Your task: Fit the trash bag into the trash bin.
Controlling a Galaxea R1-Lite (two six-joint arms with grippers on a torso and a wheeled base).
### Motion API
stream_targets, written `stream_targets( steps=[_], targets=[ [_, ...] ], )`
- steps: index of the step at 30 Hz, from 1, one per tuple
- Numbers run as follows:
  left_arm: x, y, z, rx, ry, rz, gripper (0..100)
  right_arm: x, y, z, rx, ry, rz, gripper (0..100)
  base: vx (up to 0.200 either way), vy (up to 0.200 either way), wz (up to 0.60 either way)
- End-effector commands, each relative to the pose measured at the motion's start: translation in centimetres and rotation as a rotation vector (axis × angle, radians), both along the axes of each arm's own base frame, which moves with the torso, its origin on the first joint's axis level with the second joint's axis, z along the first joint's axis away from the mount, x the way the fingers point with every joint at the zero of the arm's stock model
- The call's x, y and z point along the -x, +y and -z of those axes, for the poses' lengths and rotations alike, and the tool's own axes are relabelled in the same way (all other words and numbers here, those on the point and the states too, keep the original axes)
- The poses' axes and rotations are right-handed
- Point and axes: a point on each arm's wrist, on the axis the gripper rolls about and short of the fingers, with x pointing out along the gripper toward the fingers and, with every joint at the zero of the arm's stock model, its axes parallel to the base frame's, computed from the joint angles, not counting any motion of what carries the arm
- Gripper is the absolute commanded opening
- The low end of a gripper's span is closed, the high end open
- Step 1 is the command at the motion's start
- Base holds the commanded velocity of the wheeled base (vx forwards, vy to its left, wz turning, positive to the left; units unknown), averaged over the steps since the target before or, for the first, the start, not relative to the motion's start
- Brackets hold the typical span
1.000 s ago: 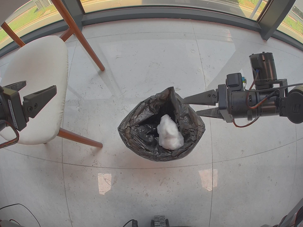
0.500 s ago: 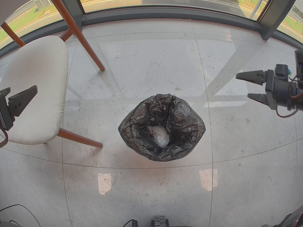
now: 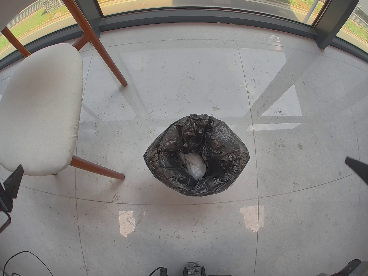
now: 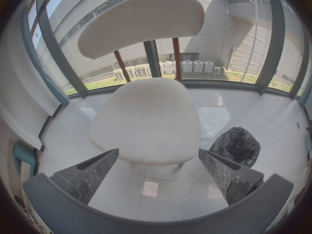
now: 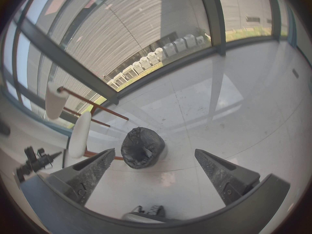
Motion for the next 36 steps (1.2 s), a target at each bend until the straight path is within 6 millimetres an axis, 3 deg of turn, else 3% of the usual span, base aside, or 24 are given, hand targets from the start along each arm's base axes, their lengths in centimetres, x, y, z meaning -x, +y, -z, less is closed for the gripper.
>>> stream_targets(
  steps=[1, 4, 6, 9, 14, 16, 19, 23, 29, 36],
  targets=[
    [5.7, 2.5, 11.2, 0.041, -0.032, -0.321, 100, 9.9, -0.8, 13.1, 0.361, -0.282, 0.126, 100, 0.000, 0.000, 0.00],
    [7.1, 2.7, 13.7, 0.049, -0.003, -0.324, 100, 10.7, -1.2, 13.9, 0.384, -0.335, 0.284, 100, 0.000, 0.000, 0.00],
    [7.9, 2.7, 14.0, 0.082, -0.068, -0.253, 100, 10.7, -1.5, 14.0, 0.367, -0.299, 0.427, 100, 0.000, 0.000, 0.00],
    [7.5, 2.4, 13.9, 0.114, -0.068, -0.128, 100, 10.7, -1.7, 14.0, 0.304, -0.287, 0.515, 100, 0.000, 0.000, 0.00],
    [7.3, 1.7, 14.0, 0.133, -0.057, 0.157, 100, 10.6, -1.5, 13.9, 0.291, -0.304, 0.442, 100, 0.000, 0.000, 0.00],
    [7.2, 1.5, 14.0, 0.085, -0.066, 0.281, 100, 10.5, -1.3, 14.5, 0.329, -0.292, 0.329, 100, 0.000, 0.000, 0.00],
    [7.1, 1.2, 14.6, -0.022, -0.046, 0.421, 100, 10.5, -1.2, 14.5, 0.386, -0.299, 0.303, 100, 0.000, 0.000, 0.00],
    [7.1, 1.2, 14.6, -0.012, -0.043, 0.416, 100, 10.5, -1.3, 14.5, 0.363, -0.291, 0.320, 100, 0.000, 0.000, 0.00],
    [7.3, 1.0, 14.7, 0.023, -0.080, 0.168, 100, 10.5, -1.3, 14.6, 0.360, -0.281, 0.324, 100, 0.000, 0.000, 0.00],
    [7.7, 1.1, 14.8, 0.006, -0.132, 0.221, 100, 10.5, -1.3, 14.5, 0.361, -0.269, 0.336, 100, 0.000, 0.000, 0.00]
  ],
)
